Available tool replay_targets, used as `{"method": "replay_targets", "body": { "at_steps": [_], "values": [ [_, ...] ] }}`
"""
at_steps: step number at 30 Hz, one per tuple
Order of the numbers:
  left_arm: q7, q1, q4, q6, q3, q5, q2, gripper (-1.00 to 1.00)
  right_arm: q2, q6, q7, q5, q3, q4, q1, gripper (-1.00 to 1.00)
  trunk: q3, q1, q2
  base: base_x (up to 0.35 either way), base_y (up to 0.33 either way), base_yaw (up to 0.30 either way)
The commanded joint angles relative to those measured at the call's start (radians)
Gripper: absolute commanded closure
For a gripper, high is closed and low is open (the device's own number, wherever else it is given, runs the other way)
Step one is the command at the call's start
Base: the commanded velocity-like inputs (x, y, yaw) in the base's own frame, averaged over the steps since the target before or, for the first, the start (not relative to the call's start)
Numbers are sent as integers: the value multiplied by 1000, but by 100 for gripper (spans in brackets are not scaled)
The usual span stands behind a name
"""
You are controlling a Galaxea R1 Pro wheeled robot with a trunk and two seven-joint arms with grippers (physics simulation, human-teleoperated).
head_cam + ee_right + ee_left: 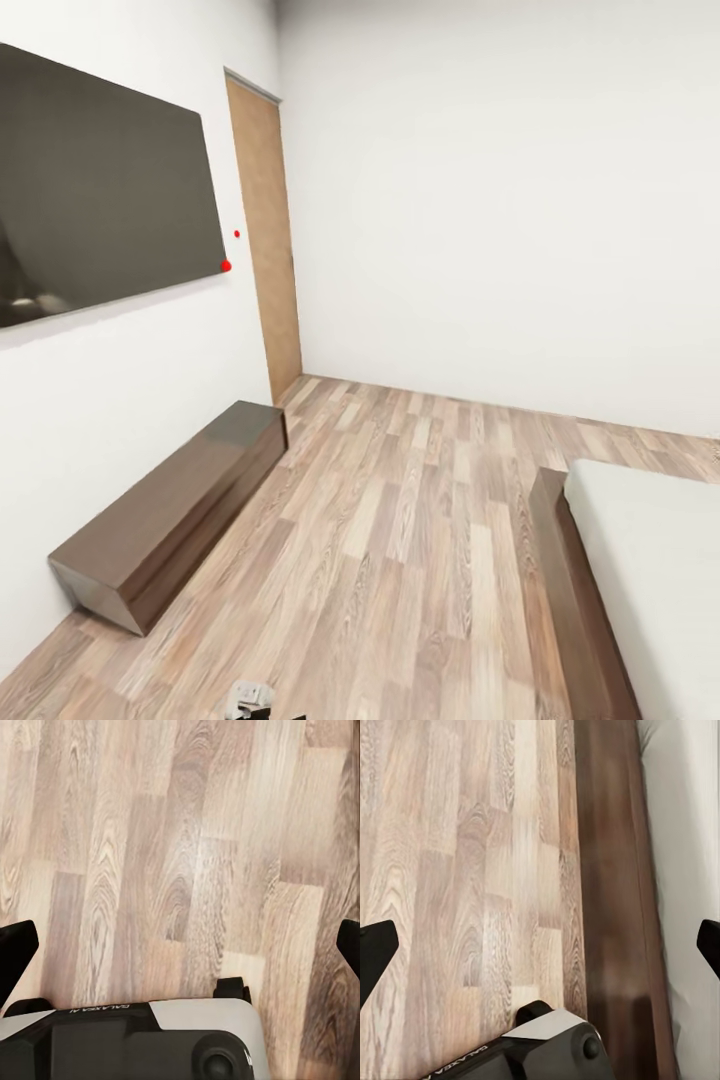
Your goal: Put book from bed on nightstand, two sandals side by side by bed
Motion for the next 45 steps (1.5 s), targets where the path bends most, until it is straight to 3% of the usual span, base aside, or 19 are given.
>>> {"method": "replay_targets", "body": {
  "at_steps": [1, 9, 25, 45],
  "values": [
    [-4, -1, 1, -2, 6, -2, 0, -100, 0, 2, 5, 10, -8, -1, -1, -100, -2, 1, -2, 190, 0, -247],
    [-4, -1, 1, -2, 6, -2, 0, -100, 0, 2, 5, 10, -8, -1, -1, -100, -2, 1, -2, 164, 0, -122],
    [-4, -1, 1, -3, 6, -2, 0, -100, 0, 2, -1, 10, -8, -1, -1, -100, -2, 1, -2, 16, 0, -275],
    [-4, -1, 1, -3, 6, -2, 0, -100, 0, 2, -1, 10, -9, -1, -1, -100, -2, 1, -2, 313, 0, -13]
  ]
}}
